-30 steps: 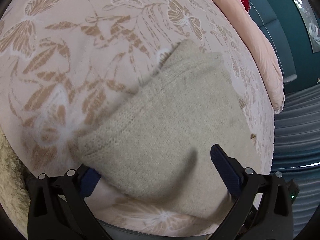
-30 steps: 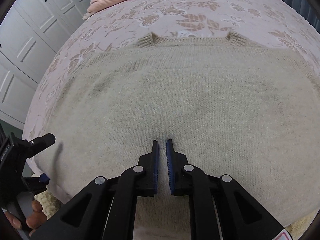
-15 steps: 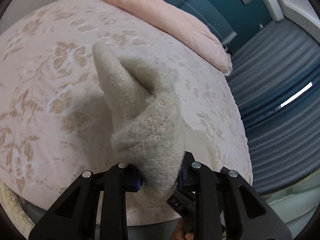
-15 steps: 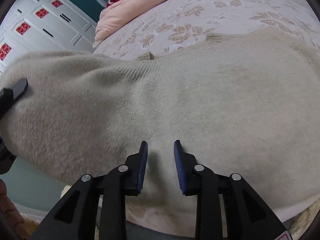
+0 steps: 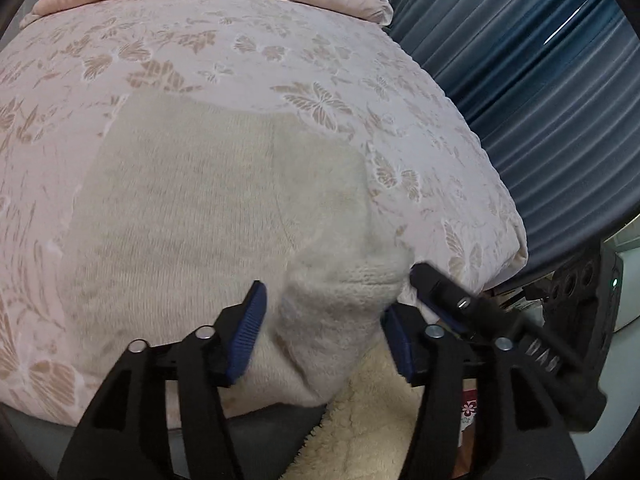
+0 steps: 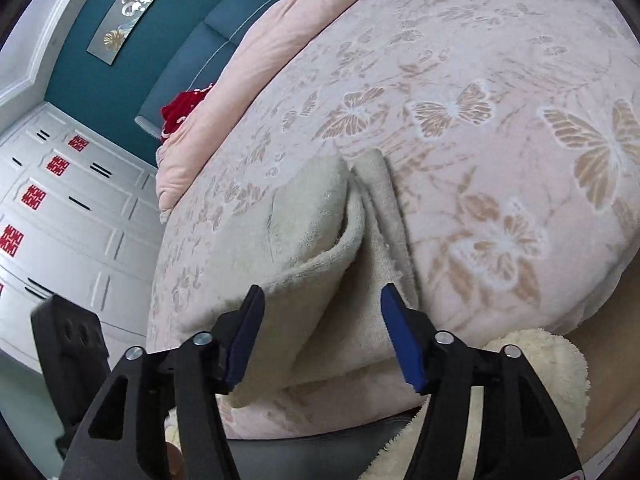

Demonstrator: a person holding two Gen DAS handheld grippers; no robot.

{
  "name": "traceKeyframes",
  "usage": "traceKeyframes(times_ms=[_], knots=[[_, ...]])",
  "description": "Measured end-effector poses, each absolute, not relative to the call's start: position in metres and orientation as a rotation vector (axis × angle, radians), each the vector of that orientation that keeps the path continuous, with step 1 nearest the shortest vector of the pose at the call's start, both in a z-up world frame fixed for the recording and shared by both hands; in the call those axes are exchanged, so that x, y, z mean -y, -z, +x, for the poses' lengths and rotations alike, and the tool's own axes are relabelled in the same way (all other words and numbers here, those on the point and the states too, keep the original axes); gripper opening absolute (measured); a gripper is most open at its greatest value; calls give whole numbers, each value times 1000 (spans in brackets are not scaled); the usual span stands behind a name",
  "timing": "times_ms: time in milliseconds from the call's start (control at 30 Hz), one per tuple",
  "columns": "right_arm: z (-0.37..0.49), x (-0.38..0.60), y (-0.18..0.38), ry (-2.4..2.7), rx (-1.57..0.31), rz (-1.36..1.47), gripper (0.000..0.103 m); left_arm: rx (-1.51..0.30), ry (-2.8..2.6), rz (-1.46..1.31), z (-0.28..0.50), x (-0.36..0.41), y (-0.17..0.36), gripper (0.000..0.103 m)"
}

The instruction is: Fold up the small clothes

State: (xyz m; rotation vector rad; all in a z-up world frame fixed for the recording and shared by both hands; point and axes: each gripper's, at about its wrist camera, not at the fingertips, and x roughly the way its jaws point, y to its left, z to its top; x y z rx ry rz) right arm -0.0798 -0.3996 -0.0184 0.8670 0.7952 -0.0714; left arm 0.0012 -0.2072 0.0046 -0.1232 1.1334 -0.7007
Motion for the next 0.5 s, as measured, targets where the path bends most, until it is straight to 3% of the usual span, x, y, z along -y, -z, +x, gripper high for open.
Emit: traceKeyframes(times_ms=[33,100,267,400,433,467,500], knots=[[-80,398,17,48,-789,871,74,-1111,698,-101,-7,199,-5,81],[-79,402,19,-4,-797,891,79,-1052,685,-13,-21,183,-4,89],[-62,399,36,-82,-869,1032,80,-934,545,292,-39,145,11,93],[-45,388,48,-35,-997,1049,81,-954,458,353,-24,128,31,93],[-40,384,50,-26,-1019,1034,76,-971,443,371,-20,127,38,93],[-33,378,48,-38,-1027,1004,65,-981,435,379,-17,127,42,93],[-25,372,43,-49,-1045,950,30,-983,436,380,-16,127,45,93]])
